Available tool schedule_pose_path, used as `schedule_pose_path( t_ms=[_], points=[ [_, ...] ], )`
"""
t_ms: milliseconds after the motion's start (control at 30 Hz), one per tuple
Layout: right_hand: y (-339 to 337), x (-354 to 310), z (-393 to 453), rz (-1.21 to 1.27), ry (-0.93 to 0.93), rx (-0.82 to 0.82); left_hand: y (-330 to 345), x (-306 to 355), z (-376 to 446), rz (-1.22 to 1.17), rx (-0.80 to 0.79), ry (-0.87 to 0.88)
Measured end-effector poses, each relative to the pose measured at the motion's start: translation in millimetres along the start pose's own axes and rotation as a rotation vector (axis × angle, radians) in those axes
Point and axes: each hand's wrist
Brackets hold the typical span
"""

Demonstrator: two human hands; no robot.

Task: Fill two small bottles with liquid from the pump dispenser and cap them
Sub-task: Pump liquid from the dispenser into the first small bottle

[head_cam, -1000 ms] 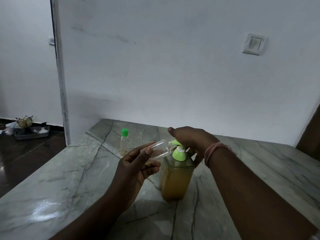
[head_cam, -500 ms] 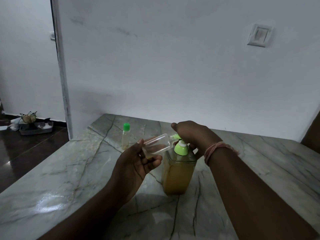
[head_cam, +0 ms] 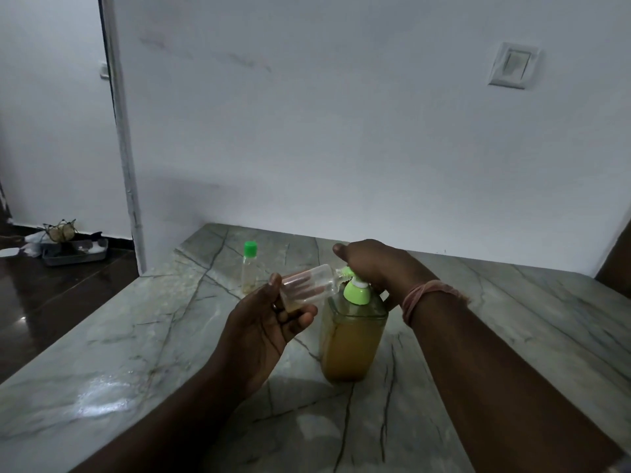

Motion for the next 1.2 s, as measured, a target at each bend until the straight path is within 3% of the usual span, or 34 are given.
schedule_pose_path(
  t_ms=[233,400,667,833,1100,1200],
  points=[
    [-16,-5,-12,0.066,0.092,-0.102,4,2,-2,0.041,-0.016,0.012],
    [-7,-5,-11,0.014,0.008,-0.006,2,1,0,0.008,-0.012,0.017],
    [-11,-6,-15,0.068,0.077,-0.08,5,2,-4,0.021,-0.024,0.008],
    [-5,-2,-7,0.023,0.025,0.004,3,2,-2,0.012,-0.015,0.012],
    [-11,-4,-17,0.081,0.114,-0.084,6,1,-6,-0.011,0.0,0.016],
    [-10,-4,-17,0.049,0.08,-0.016,5,1,-6,-0.016,0.02,0.012]
  ],
)
Point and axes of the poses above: each hand's wrist, its own z-axis towards the middle knuckle, its own y-axis out of the palm, x = y × z, and after that the axes turned 11 degrees about -z, right-handed
